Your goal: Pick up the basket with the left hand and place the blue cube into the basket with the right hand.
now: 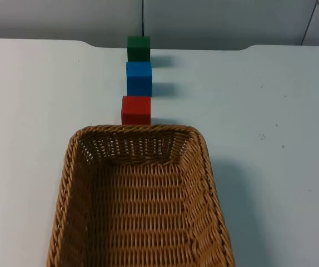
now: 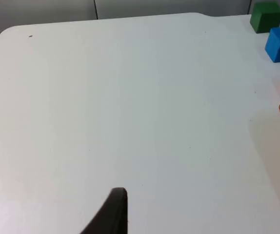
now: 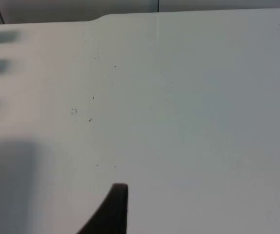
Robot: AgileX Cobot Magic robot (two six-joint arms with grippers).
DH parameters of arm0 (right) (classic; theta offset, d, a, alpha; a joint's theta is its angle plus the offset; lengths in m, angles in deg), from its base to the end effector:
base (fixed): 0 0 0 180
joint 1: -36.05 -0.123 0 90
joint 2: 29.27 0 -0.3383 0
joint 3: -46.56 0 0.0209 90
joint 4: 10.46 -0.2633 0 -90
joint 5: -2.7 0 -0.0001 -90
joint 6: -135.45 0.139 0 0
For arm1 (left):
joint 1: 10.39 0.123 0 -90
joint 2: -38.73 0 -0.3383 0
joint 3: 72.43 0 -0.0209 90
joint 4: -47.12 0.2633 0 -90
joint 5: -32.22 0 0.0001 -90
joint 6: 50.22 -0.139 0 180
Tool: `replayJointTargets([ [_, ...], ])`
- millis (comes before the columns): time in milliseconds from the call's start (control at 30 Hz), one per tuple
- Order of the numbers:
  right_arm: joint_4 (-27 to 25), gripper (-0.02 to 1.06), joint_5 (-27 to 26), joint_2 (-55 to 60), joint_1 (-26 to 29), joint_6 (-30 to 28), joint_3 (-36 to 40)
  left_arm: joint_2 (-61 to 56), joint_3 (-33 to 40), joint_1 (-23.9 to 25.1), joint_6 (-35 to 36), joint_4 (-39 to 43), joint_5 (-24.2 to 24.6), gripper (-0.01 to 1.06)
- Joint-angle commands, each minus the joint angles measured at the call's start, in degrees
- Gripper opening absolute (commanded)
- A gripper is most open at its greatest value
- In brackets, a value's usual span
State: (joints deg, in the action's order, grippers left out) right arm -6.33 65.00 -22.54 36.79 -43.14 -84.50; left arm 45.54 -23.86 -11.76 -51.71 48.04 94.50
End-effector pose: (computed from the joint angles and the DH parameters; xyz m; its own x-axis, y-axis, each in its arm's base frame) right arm -0.0079 -0.0088 0.2634 -0.4686 -0.0029 -0.8834 0.0650 0.9972 -0.0377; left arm -0.0080 0.0022 0.2653 -0.4634 0.0446 -0.8850 0.0268 0.9990 0.0362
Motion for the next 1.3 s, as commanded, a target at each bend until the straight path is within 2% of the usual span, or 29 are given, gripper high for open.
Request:
replayJointTargets([
  [0, -0.3, 1.04, -0.6, -0.2, 0.4, 0.0, 0.4, -0.3, 0.4, -0.4, 0.6, -0.9, -0.6, 1.05],
  [433, -0.3, 1.04, -0.6, -0.2, 0.4, 0.0, 0.4, 2.0, -0.6, -0.4, 0.6, -4.6, -1.8, 1.05],
  [567, -0.3, 1.04, -0.6, -0.2, 0.4, 0.0, 0.4, 7.0, -2.2, -0.4, 0.6, -5.6, -5.6, 1.05],
  [800, -0.3, 1.04, -0.6, -0.2, 0.4, 0.0, 0.4, 16.1, -3.1, -0.4, 0.4, -9.6, -8.1, 1.05],
  [933, -0.3, 1.04, -0.6, -0.2, 0.4, 0.0, 0.4, 21.7, -3.7, -0.4, -2.7, -12.6, -9.0, 1.05],
  [1067, -0.3, 1.04, -0.6, -0.2, 0.4, 0.0, 0.4, 28.5, -4.2, -0.4, -8.4, -19.1, -13.5, 1.05],
  [1267, -0.3, 1.04, -0.6, -0.2, 0.4, 0.0, 0.4, 35.8, -4.2, -0.4, -11.9, -23.8, -16.7, 1.05],
])
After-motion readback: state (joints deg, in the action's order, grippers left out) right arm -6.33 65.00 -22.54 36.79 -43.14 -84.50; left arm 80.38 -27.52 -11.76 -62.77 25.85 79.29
